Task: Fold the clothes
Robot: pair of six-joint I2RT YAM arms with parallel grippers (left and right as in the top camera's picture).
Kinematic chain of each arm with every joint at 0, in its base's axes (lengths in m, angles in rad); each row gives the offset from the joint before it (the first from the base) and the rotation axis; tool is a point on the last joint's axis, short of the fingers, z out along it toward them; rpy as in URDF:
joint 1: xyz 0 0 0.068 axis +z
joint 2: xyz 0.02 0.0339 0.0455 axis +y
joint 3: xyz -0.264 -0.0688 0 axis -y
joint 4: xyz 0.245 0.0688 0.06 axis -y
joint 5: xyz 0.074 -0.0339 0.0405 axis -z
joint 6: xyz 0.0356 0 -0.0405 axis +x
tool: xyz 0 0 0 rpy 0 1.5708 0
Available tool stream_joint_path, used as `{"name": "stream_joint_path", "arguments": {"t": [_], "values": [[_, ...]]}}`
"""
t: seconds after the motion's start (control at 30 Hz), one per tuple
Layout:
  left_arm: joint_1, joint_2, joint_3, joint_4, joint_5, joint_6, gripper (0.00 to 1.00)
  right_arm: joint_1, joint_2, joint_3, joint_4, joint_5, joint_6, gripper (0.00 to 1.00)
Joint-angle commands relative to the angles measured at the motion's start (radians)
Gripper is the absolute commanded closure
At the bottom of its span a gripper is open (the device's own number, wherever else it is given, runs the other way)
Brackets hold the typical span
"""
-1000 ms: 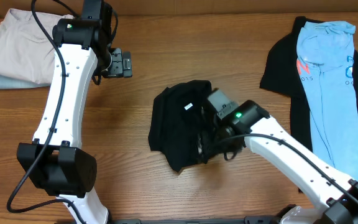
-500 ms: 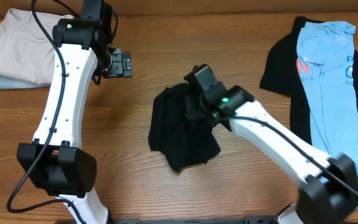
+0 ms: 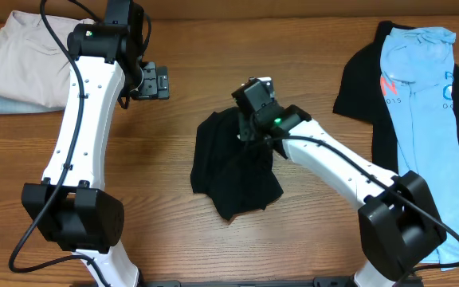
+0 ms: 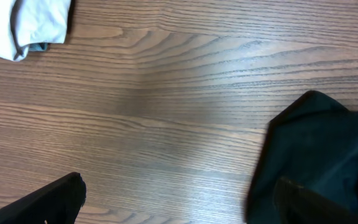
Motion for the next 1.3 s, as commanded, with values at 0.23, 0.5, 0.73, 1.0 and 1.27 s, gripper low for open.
{"name": "stream_joint_path", "arguments": {"t": [0.23,0.5,0.73,1.0,1.27], "values": [[0.005,0.006,-0.005,0.007,-0.004,0.012,0.0,-0.052,-0.007,0.008,0.063,-0.024,0.0,0.47],[0.004,0.006,-0.005,0.012,-0.005,0.012,0.0,-0.052,0.031,0.008,0.117,-0.072,-0.002,0.58],[0.004,0.006,-0.005,0.013,-0.005,0.017,0.0,-0.069,0.002,0.041,0.034,-0.068,-0.001,0.96],[0.005,0.006,-0.005,0.013,-0.013,0.028,0.0,-0.193,-0.11,0.198,-0.264,-0.085,-0.039,0.96],[0.004,0.006,-0.005,0.013,-0.013,0.039,0.0,-0.34,-0.107,0.163,-0.396,-0.296,-0.132,0.32]]}}
